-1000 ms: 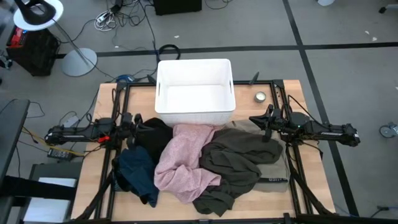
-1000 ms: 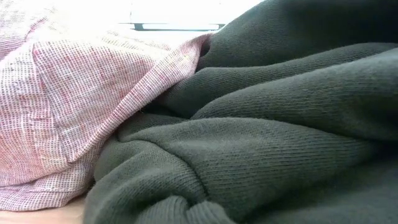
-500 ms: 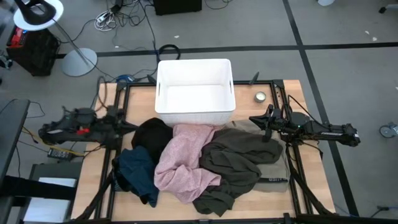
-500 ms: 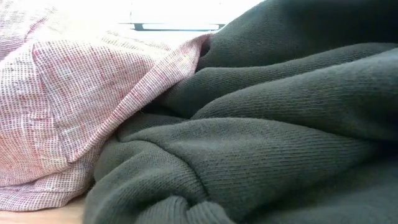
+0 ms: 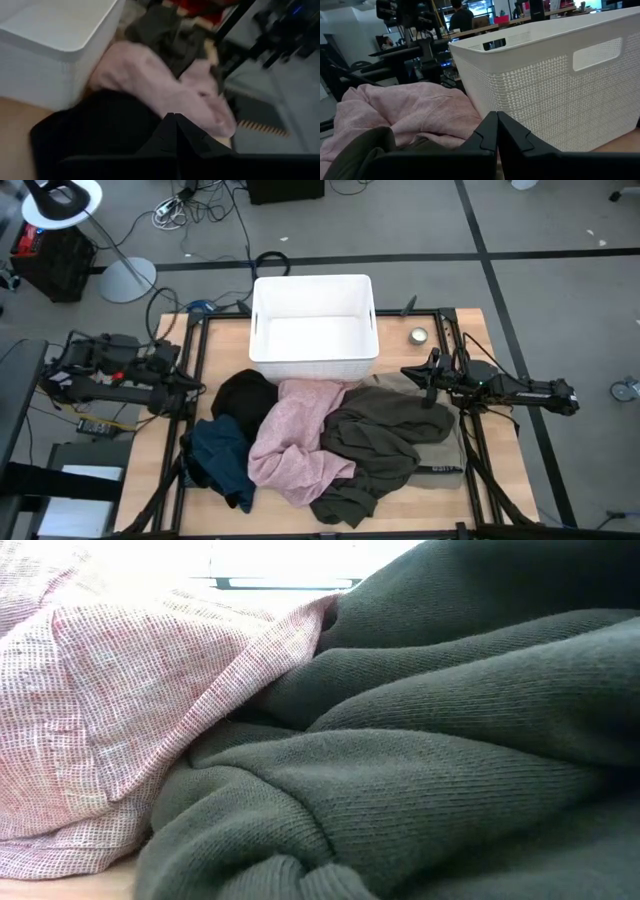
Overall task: Sort clothes
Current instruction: Put the blue shorts into the white laundry organizer
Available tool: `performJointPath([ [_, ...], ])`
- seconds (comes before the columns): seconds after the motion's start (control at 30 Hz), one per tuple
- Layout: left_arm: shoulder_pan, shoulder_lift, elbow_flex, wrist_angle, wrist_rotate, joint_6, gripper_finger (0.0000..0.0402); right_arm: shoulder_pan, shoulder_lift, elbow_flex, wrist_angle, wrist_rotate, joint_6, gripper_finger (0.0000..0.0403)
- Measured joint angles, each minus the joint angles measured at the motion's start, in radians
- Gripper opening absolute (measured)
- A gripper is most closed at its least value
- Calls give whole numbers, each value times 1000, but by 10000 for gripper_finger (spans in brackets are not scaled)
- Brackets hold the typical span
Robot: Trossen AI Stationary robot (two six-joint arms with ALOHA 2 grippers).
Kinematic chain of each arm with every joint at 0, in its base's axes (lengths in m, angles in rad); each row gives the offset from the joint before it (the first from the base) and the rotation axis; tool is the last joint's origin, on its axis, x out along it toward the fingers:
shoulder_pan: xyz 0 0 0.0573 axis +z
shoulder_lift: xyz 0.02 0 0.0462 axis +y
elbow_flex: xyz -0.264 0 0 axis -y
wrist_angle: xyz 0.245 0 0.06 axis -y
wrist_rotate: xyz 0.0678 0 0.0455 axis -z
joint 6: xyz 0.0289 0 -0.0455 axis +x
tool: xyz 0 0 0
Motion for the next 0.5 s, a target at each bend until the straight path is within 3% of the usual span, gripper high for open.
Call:
performJointPath([
  [0.3, -5, 171, 82, -61, 44, 22, 0, 0, 0, 0, 0, 0, 0, 7],
  [0.5, -79, 223, 83, -46, 13, -10, 0, 0, 0, 0, 0, 0, 0, 7],
])
